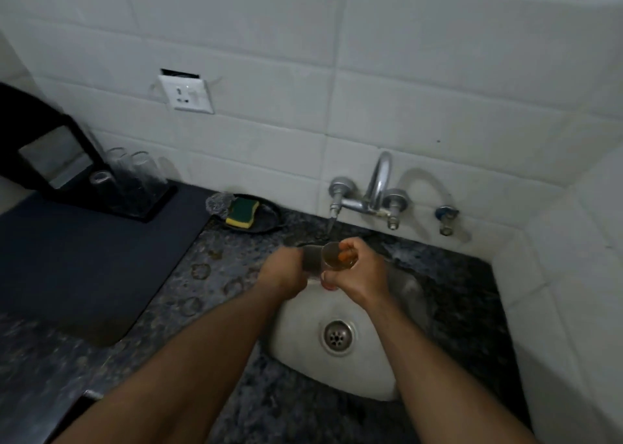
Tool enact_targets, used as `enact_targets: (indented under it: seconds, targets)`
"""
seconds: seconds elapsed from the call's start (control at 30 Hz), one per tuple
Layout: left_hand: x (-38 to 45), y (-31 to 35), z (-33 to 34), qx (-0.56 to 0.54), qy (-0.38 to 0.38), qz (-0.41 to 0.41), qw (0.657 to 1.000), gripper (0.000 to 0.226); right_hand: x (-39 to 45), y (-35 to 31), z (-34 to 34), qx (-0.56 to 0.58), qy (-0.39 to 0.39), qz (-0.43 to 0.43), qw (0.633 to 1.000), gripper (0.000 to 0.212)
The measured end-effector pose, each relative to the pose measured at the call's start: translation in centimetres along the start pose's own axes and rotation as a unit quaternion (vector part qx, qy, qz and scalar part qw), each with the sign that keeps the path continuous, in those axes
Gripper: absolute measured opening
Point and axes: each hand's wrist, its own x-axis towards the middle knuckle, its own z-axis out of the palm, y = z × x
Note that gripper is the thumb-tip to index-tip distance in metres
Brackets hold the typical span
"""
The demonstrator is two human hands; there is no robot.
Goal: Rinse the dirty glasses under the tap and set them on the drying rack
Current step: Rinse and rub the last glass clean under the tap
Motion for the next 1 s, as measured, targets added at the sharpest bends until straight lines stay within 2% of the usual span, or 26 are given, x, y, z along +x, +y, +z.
enact_targets:
  seconds: [0.1,0.27,0.5,0.67,0.8,1.0]
  targets:
    - [2.6,3.6,-1.0,-0.032,0.034,0.03,0.998,0.025,1.0,0.7,-2.3,-0.002,0.035,-0.002,0.999,0.054]
    - [7.7,6.9,-1.5,-0.079,0.076,0.001,0.994,0.035,2.6,1.0,-3.5,-0.005,0.077,-0.011,0.997,0.053]
    - [12.8,6.9,-1.1,-0.107,0.051,-0.059,0.991,0.024,4.3,1.4,-3.5,-0.019,0.081,0.012,0.996,0.056]
    - [13.9,5.5,-1.0,-0.129,0.035,-0.036,0.99,0.044,4.4,1.4,-3.2,-0.033,0.084,0.016,0.996,0.06]
    - [14.0,6.3,-0.9,-0.144,0.021,-0.059,0.988,0.032,3.9,1.6,-3.2,-0.04,0.085,0.018,0.995,0.059]
    - [13.9,6.9,-0.8,-0.165,0.02,-0.09,0.982,0.029,3.5,1.8,-4.0,-0.034,0.077,0.015,0.996,0.057]
